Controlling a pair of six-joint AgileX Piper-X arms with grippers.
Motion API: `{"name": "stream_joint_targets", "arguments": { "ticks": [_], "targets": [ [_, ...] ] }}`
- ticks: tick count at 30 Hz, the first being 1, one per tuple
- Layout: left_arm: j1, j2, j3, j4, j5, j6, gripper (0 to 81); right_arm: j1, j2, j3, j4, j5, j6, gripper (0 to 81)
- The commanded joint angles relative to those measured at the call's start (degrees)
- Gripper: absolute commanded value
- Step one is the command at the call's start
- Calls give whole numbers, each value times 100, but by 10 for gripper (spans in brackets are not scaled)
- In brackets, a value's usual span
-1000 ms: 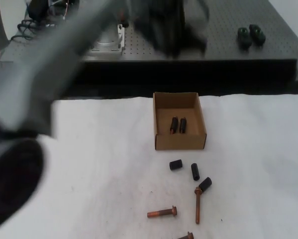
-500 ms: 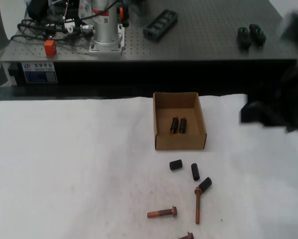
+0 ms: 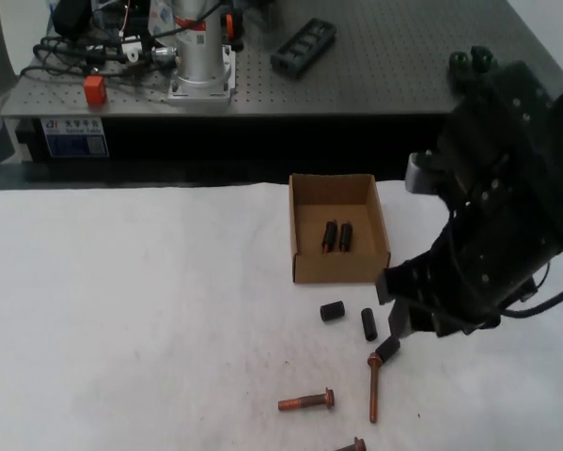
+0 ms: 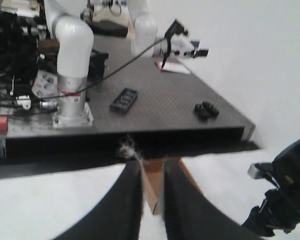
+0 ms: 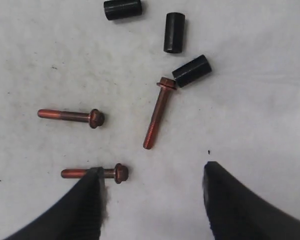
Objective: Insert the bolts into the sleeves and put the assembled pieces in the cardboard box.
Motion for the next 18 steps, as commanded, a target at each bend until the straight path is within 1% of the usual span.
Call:
{"name": "stream_joint_targets", "arguments": {
  "ticks": [1, 9, 14, 18],
  "targets": [
    [-3, -154, 11, -36, -54, -73, 115, 93, -631, -20, 44, 62, 437, 421],
    [-3, -310, -5, -36, 37, -157, 115, 123, -1914, -20, 334, 143, 331, 421],
    [-3, -310, -5, -36, 37, -273, 115, 123, -2411, -20, 793, 143, 155, 421],
    [-3, -310, -5, -36, 37, -432, 115, 123, -2600, -20, 811, 143, -114, 421]
  ]
}}
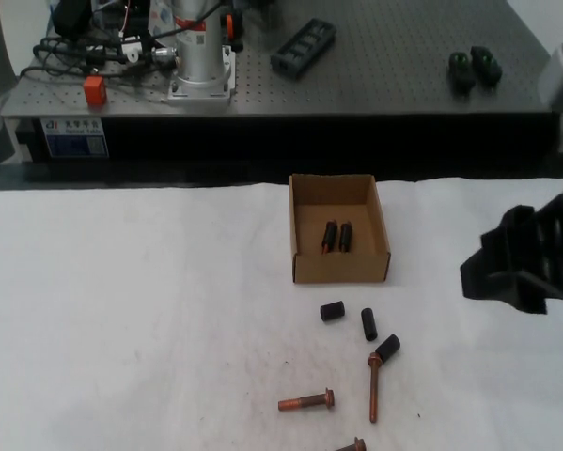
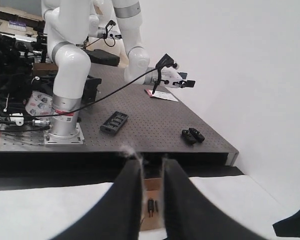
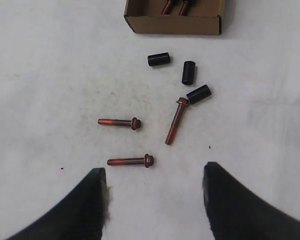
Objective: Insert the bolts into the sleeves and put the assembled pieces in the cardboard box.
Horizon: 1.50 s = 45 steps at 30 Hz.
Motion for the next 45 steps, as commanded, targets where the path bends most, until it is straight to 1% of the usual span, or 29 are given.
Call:
{"name": "stream_joint_targets", "arguments": {
  "ticks": [1, 7, 17, 22, 26, 30, 35, 38, 40, 45],
  "targets": [
    [-3, -26, -17, -28, 34, -123, 115, 14, -70, -20, 13, 49, -130, 421],
    [-3, -26, -17, -28, 34, -168, 115, 14, -119, -20, 403, 49, -108, 421],
    [-3, -26, -17, -28, 34, -168, 115, 14, -361, -20, 392, 154, -108, 421],
    [-3, -26, -17, -28, 34, -118, 115, 14, -360, -20, 255, 362, -108, 421],
    [-3, -26, -17, 110, 34, -119, 115, 14, -311, -20, 223, 700, -108, 421],
    [-3, -26, 58, 767, 14, -119, 115, 14, -5, -20, 223, 733, -108, 421],
    [-3, -15, 435, 1452, 30, -119, 115, 14, 709, -20, 280, 598, -108, 421],
    [-3, -15, 720, 1563, 103, -119, 115, 14, 1062, -20, 275, 559, -29, 421],
    [-3, -15, 872, 1561, 325, -119, 115, 14, 1213, -20, 102, 628, 51, 421],
    [-3, -15, 1150, 1466, 470, -119, 115, 14, 1587, -20, -681, 642, 154, 421]
  ]
}}
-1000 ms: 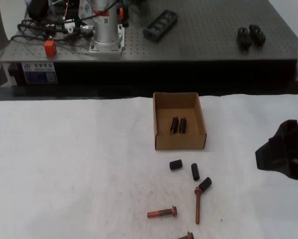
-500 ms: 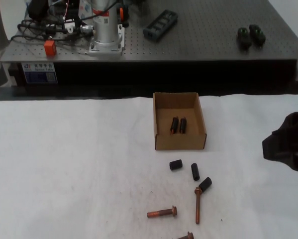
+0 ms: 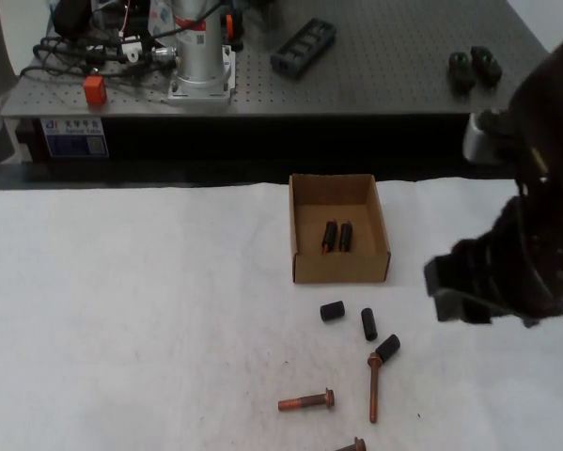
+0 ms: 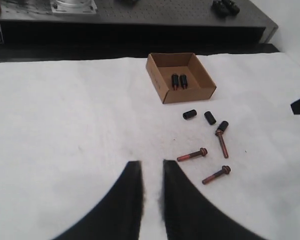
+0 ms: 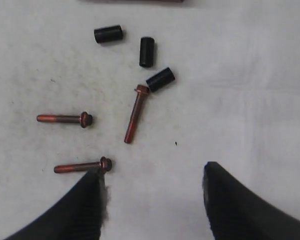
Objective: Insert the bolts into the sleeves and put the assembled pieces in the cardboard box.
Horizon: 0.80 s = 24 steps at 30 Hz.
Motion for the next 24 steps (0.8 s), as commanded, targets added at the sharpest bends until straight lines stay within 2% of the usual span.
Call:
{"name": "stream_joint_targets", "arguments": {
  "ticks": [1, 13, 24],
  "targets": [
    [-3, -15, 144, -106, 61, -4, 115, 14, 328, -20, -669, 28, 51, 421],
    [-3, -15, 215, -87, 61, -57, 115, 14, 2259, -20, -1123, -26, 26, 421],
    [-3, -15, 215, -87, 61, -57, 115, 4, 3020, -20, -1929, -267, 222, 421]
  ]
}}
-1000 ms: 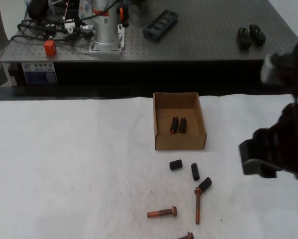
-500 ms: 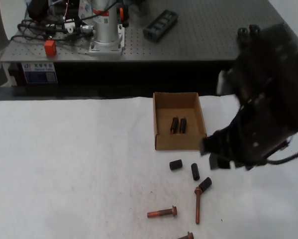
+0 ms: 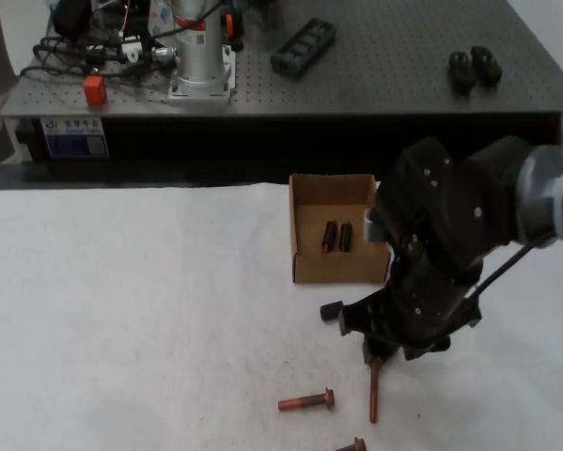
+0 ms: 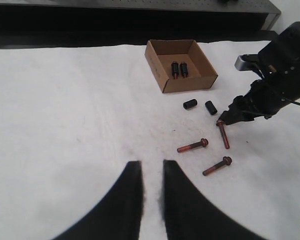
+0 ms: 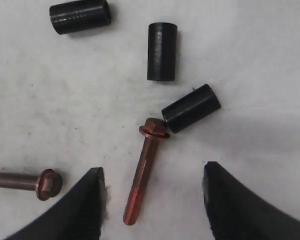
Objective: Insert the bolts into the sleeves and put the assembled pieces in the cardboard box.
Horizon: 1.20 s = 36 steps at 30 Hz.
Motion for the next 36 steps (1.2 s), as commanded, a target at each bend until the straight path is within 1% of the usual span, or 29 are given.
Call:
{"name": "stream_joint_targets", "arguments": {
  "ticks": [1, 9, 14, 16, 21, 24, 27, 32, 36],
  "targets": [
    [-3, -26, -8, -25, -2, -35, 115, 4, 151, -20, -154, -50, 59, 421],
    [-3, -26, -8, -25, -2, -35, 115, 4, 552, -20, -200, -50, 382, 421],
    [-3, -26, -8, -25, -2, -35, 115, 4, 643, -20, -180, -61, 400, 409],
    [-3, -26, -8, -25, -2, -35, 115, 4, 643, -20, -167, -61, 445, 363],
    [-3, -26, -8, -25, -15, -34, 115, 4, 643, -20, -180, -174, 444, 212],
    [-3, -26, -8, -25, -15, -34, 115, 4, 658, -20, -182, -208, 444, 152],
    [-3, -26, -8, -25, -15, -34, 115, 4, 715, -20, -182, -208, 444, 153],
    [-3, -26, -8, -25, -15, -34, 115, 4, 875, -20, -168, -543, 433, 156],
    [-3, -26, -8, -25, -15, -34, 115, 4, 888, -34, -188, -564, 433, 150]
  ]
}}
